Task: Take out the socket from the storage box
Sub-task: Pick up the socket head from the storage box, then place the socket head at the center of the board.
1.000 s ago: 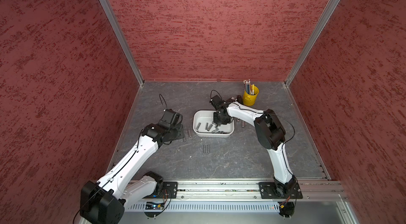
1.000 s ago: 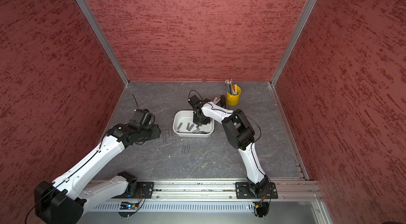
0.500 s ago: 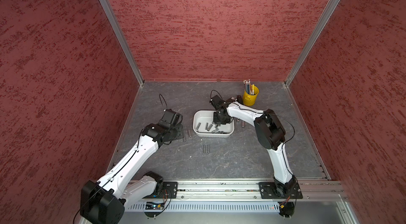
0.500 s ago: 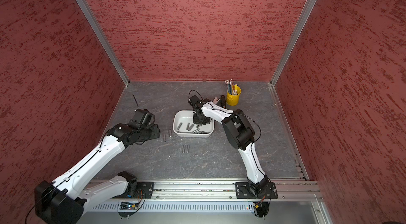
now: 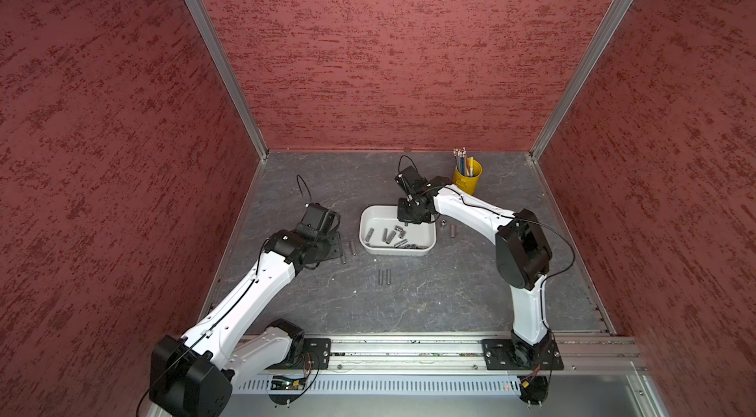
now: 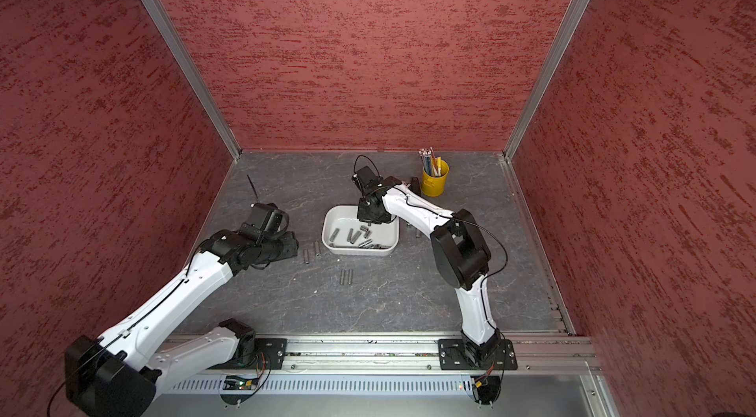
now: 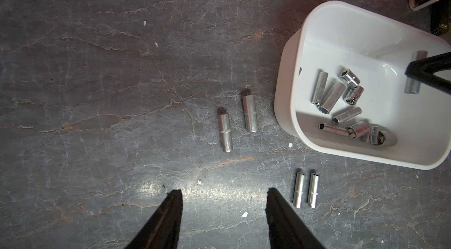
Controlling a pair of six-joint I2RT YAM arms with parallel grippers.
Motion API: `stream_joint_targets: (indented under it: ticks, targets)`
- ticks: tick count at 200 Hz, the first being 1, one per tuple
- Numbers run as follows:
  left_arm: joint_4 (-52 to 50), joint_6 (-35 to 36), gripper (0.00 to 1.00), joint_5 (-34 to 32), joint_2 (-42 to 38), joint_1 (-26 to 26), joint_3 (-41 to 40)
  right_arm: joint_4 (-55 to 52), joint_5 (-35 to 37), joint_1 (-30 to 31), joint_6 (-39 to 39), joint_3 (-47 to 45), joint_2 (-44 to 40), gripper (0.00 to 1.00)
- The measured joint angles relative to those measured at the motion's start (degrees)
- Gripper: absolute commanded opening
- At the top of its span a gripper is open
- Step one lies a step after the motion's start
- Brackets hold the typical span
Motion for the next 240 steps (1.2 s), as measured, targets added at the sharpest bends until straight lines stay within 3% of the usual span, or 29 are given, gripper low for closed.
stream_joint_targets:
  ticks: [55, 126, 181, 240]
  targets:
    - [0.00, 0.00, 0.58, 0.02, 0.00, 0.00, 0.00, 0.35, -3.48, 2.73, 1.99, -6.40, -9.88, 0.14]
    - [0.02, 0.00, 0.58, 0.04, -0.02, 0.00, 0.00, 3.23, -4.46, 13.07, 6.97, -22.23, -20.92, 0.13]
    - [0.02, 0.00, 0.58, 0.04, -0.13, 0.00, 0.00, 9.73, -4.48, 19.87, 11.41, -29.59, -19.71, 0.13]
    - [0.02, 0.02, 0.58, 0.04, -0.13, 0.00, 0.00, 14.82, -2.62, 21.00, 12.74, -30.71, -13.49, 0.14]
